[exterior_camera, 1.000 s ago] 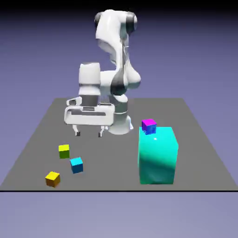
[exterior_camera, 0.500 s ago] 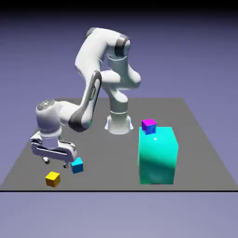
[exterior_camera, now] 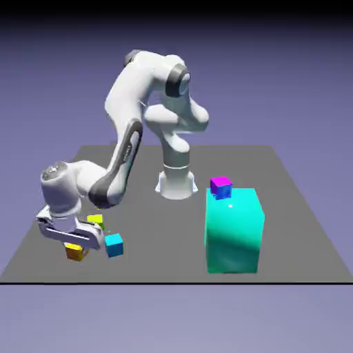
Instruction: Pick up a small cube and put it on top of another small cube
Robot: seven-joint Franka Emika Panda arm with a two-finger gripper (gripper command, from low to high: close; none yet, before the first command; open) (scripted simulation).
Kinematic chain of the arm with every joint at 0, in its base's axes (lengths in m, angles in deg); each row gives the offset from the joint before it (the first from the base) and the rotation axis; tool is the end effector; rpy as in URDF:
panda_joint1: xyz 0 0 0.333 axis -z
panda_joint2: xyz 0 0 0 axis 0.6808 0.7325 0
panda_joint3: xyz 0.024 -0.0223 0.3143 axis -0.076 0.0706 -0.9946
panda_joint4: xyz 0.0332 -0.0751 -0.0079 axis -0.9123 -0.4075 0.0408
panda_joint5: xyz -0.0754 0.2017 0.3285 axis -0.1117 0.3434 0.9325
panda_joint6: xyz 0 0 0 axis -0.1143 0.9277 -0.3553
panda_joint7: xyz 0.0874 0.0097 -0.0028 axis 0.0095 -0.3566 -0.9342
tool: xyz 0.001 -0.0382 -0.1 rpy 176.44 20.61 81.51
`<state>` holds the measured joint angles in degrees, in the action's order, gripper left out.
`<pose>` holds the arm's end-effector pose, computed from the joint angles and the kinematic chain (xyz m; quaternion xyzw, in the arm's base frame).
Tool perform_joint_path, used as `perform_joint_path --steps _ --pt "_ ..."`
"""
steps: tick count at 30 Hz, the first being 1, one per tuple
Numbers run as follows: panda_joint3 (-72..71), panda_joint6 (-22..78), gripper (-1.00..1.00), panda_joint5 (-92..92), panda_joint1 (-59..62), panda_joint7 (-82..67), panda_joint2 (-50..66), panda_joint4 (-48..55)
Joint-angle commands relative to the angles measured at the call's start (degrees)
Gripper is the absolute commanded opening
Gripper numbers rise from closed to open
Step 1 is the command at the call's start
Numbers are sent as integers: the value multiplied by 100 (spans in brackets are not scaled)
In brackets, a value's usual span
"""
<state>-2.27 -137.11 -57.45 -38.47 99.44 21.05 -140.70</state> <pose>0.5414 -0.2443 0.2258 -0.8682 0.4917 0.0648 0.0155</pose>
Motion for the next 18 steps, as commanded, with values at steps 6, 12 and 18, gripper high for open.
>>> perform_joint_path --steps 6,12,18 --pt "-734 644 -100 -441 -490 198 -1246 -496" --pt "-1468 1291 -100 -863 -980 384 -2492 -991" --pt "-2203 1938 -100 -1285 -1470 570 -3738 -1487"
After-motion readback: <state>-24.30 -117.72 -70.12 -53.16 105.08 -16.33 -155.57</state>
